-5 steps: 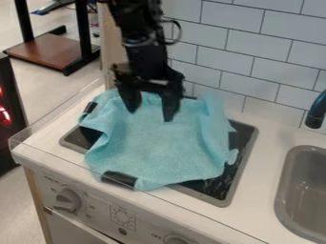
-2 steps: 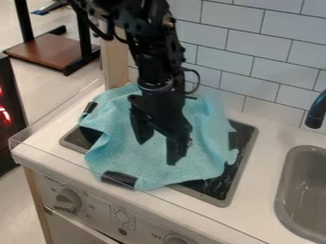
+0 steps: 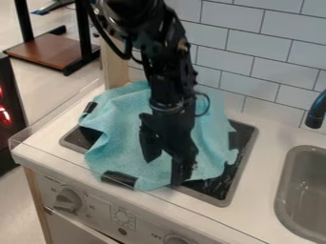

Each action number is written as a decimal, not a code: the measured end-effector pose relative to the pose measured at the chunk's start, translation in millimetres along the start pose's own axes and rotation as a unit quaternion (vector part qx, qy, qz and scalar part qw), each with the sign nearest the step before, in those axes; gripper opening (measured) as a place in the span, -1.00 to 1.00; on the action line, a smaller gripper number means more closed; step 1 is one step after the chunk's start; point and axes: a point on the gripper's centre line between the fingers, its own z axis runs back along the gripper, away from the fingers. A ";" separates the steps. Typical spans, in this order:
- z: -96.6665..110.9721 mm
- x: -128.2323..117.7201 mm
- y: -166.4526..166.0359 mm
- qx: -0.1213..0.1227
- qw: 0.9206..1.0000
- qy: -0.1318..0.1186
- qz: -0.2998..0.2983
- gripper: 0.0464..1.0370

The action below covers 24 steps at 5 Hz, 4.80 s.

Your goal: Fold the cloth from bottom right to top left

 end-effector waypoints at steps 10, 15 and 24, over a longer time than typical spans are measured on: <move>30.1 19.1 -7.8 -0.017 0.999 -0.034 -0.028 -1.00; 57.0 84.7 137.9 0.034 0.984 -0.060 0.163 -1.00; 25.3 78.4 185.9 0.073 0.973 -0.040 0.216 0.95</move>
